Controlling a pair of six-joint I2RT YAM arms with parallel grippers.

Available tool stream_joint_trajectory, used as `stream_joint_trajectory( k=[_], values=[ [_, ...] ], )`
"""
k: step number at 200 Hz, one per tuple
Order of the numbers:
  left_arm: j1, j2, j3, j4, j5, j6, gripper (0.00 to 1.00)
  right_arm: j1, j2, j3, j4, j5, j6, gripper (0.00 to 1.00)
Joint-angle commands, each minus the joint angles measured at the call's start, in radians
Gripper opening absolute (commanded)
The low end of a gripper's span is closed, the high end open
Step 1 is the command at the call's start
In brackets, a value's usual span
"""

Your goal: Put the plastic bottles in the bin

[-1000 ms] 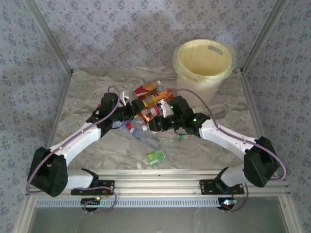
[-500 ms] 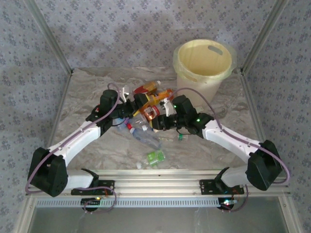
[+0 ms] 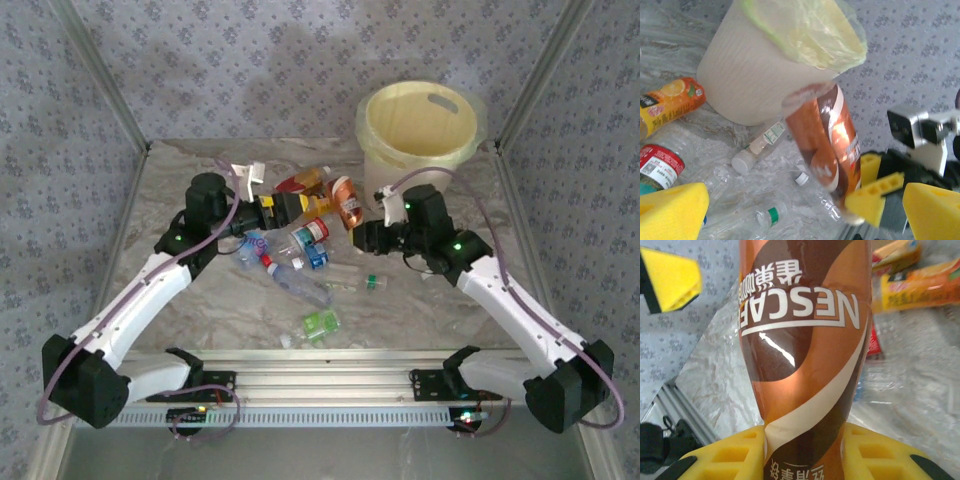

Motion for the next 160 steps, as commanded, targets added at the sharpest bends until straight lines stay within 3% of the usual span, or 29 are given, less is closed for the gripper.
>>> stream_joint_trajectory(
  k=[1, 41, 62, 109, 160],
  values=[
    [-0.027, -0.023, 0.066, -0.054, 0.05, 0.155, 1.0, -0.041, -0.024, 0.089, -0.091, 0.035, -0.074, 0.3],
    [-0.061, -0.007, 0.123, -0.102, 0.033, 0.207, 1.0, -0.126, -0.003, 0.199, -0.115, 0.049, -0.089, 0.31],
    [-0.07, -0.021, 0.112, -0.128, -0.003, 0.247, 1.0, -0.139, 0.025, 0.275, -0.139, 0.135, -0.115, 0.32],
    [-0.089, -0.029, 0.199, -0.385, -0.053, 0.421, 1.0, -0.233, 0.113, 0.407, -0.113, 0.224, -0.133, 0.32],
    [-0.091, -0.125, 0.132, -0.38, -0.055, 0.553, 1.0, -0.326, 0.269, 0.587, -0.124, 0.237, -0.162, 0.32]
  ],
)
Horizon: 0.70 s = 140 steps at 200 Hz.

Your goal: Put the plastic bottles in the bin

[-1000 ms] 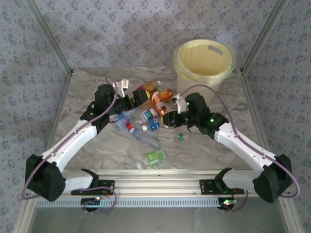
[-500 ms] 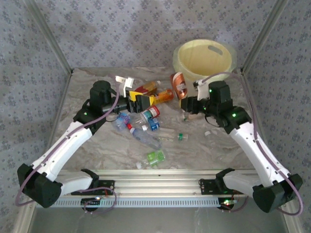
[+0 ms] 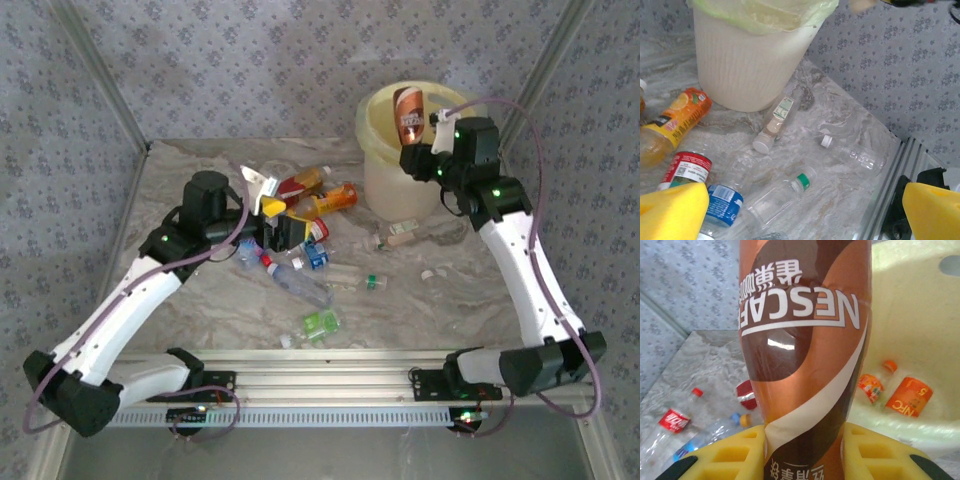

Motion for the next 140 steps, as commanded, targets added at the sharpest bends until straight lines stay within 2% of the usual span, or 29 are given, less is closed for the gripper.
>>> stream_joint_trajectory(
  k=[1, 54, 140],
  values=[
    [-0.007, -0.06, -0.015, -0.028, -0.003, 0.118, 1.0, -0.039, 0.058, 0.097, -0.01, 0.025, -0.029, 0.32],
    [-0.02, -0.12, -0.055, 0.002, 0.023, 0.151, 1.0, -0.106, 0.241, 0.243, -0.044, 0.032, -0.063, 0.32],
    [-0.033, -0.234, -0.15, 0.136, -0.082, 0.159, 1.0, -0.133, 0.528, 0.54, -0.295, 0.053, -0.131, 0.32]
  ],
)
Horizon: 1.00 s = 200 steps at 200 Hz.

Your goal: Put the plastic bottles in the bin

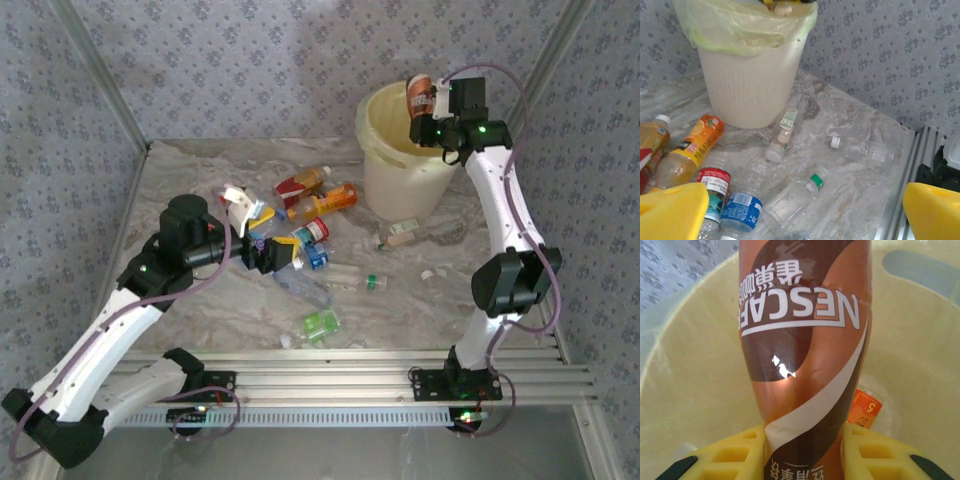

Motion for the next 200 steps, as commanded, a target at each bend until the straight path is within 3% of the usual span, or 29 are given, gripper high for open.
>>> stream_joint_trajectory(
  k=[1, 86, 153, 200],
  values=[
    [-0.007, -0.043, -0.029, 0.094, -0.033, 0.025, 1.0, -0.01, 0.056, 0.093, -0.107, 0.022, -0.037, 0.32],
    [-0.009, -0.066, -0.048, 0.114, -0.059, 0.021, 1.0, -0.014, 0.18, 0.165, -0.201, -0.001, -0.013, 0.36],
    [-0.023, -0.054, -0.036, 0.082, -0.073, 0.03, 1.0, -0.015, 0.167, 0.199, -0.196, -0.008, 0.013, 0.65],
    [-0.044, -0.041, -0.03, 0.037, -0.098, 0.027, 1.0, -0.016, 0.083, 0.168, -0.129, 0.012, 0.028, 0.68]
  ],
)
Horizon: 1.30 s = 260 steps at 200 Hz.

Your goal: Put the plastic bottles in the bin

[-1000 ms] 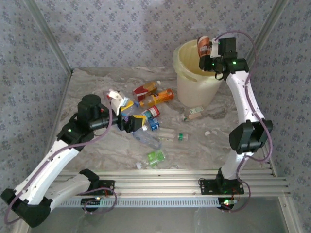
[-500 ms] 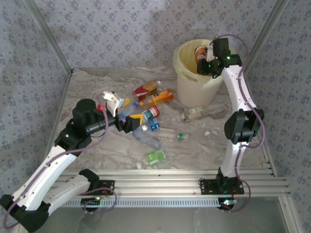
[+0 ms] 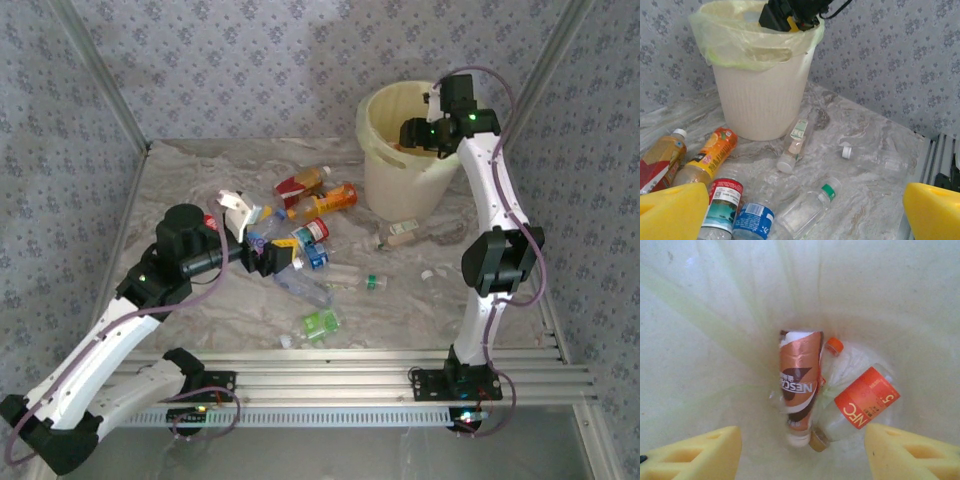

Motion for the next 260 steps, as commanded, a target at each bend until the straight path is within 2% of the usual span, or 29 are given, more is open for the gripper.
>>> stream_joint_trajectory(
  k=[1, 42, 109, 144, 171, 194, 242, 260],
  values=[
    [-0.01, 0.001, 0.024, -0.025, -0.019, 0.011, 1.0, -0.01, -0.088, -0.007, 0.037, 0.014, 0.017, 0.68],
    [-0.036, -0.003, 0.007, -0.092, -0.058, 0.0, 1.0, 0.0, -0.256, -0.182, 0.152, 0.046, 0.011, 0.68],
    [-0.138, 0.038, 0.018, -0.244, -0.186, -0.027, 1.0, 0.066, -0.615, -0.562, 0.25, -0.005, 0.051, 0.7],
    [-0.205, 0.087, 0.037, -0.338, -0.253, -0.042, 0.99, 0.099, -0.801, -0.791, 0.289, -0.134, 0.113, 0.71],
    [-0.251, 0.13, 0.042, -0.406, -0.278, -0.062, 0.98, 0.108, -0.94, -0.942, 0.303, -0.29, 0.173, 0.75],
    [-0.28, 0.163, 0.026, -0.452, -0.292, -0.085, 0.98, 0.138, -1.038, -1.067, 0.241, -0.383, 0.211, 0.8],
    [-0.349, 0.278, 0.001, -0.456, -0.296, -0.103, 0.98, 0.266, -1.151, -1.177, -0.001, -0.394, 0.195, 0.97],
    [-0.371, 0.33, -0.003, -0.441, -0.289, -0.103, 0.98, 0.299, -1.165, -1.195, -0.044, -0.384, 0.194, 1.0]
  ],
)
